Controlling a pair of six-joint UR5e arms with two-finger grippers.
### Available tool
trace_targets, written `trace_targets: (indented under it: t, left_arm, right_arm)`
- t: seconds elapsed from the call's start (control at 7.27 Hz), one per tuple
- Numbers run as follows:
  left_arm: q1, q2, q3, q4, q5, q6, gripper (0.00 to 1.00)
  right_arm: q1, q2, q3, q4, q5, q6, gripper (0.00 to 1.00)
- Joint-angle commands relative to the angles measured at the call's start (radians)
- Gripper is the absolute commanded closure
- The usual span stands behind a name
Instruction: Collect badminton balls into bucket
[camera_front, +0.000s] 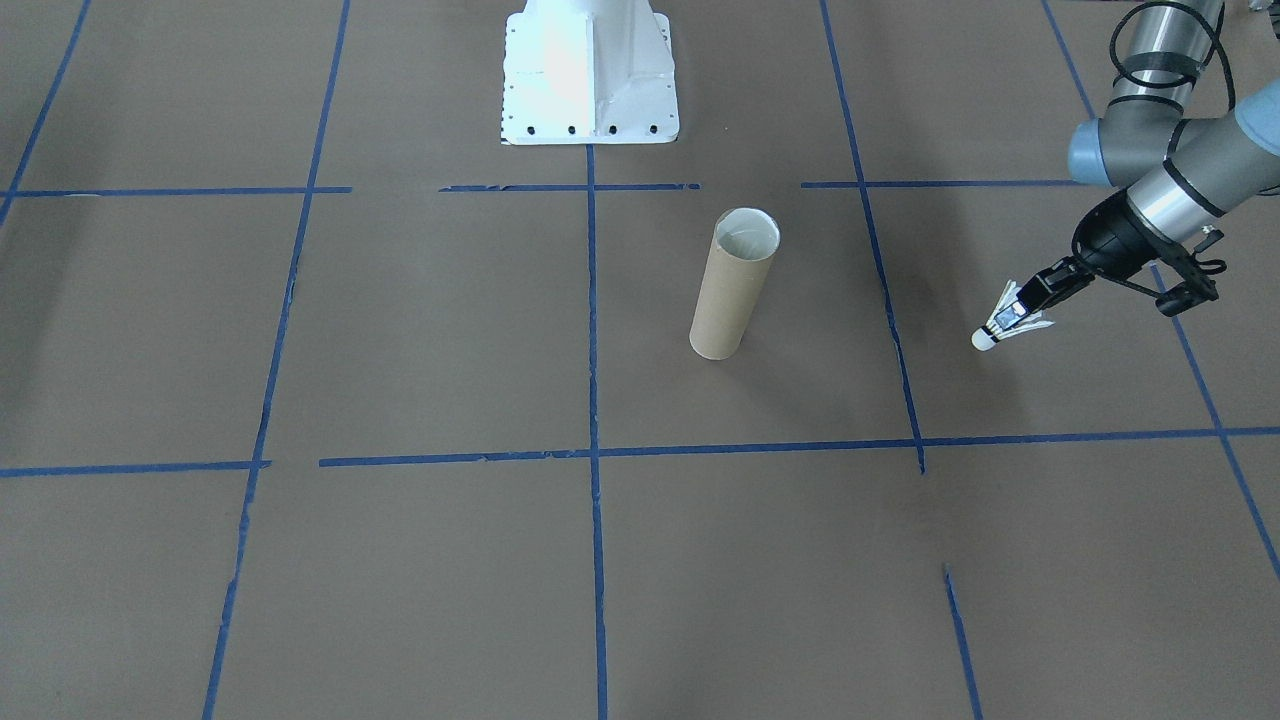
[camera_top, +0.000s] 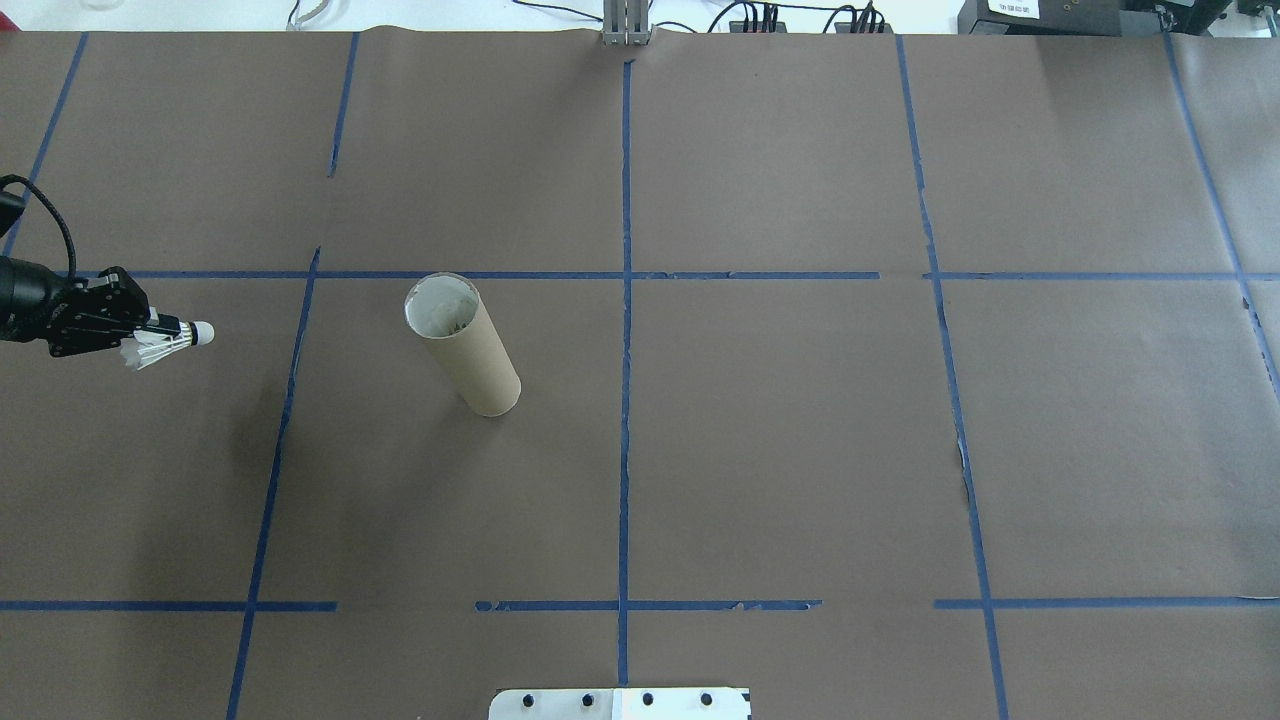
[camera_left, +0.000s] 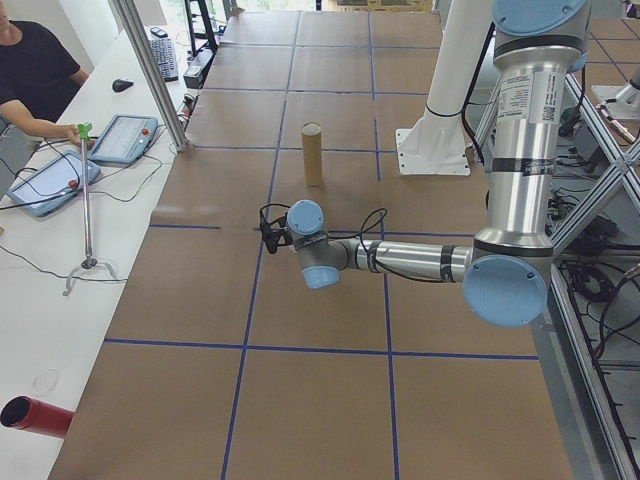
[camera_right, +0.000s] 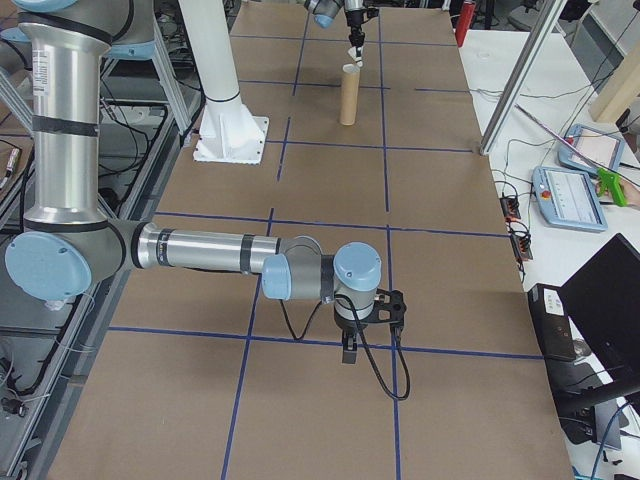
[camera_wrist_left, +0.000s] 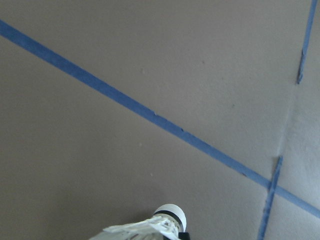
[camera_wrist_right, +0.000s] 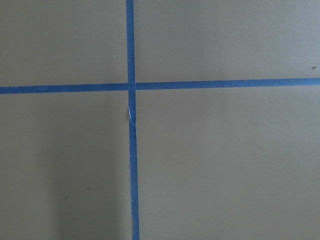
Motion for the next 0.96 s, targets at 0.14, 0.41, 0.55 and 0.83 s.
trace_targets:
  t: [0.14, 0.41, 0.55, 0.83]
  left_arm:
    - [-0.017, -0.080, -0.319, 0.436, -0.056, 0.129, 1.00]
    - [-0.044, -0.213, -0.470, 0.835, -0.046, 0.332, 1.00]
    - [-0.047, -0.279, -0.521, 0.974, -0.040, 0.362, 1.00]
    - [-0.049, -0.503, -0.611, 1.386, 0.069, 0.481, 1.00]
  right_arm:
    - [0.000, 0.000, 0.000, 0.000, 0.000, 0.000, 0.00]
    - [0.000, 0.000, 0.000, 0.000, 0.000, 0.000, 0.00]
    - [0.000, 0.000, 0.000, 0.000, 0.000, 0.000, 0.00]
    - [0.000, 0.000, 0.000, 0.000, 0.000, 0.000, 0.00]
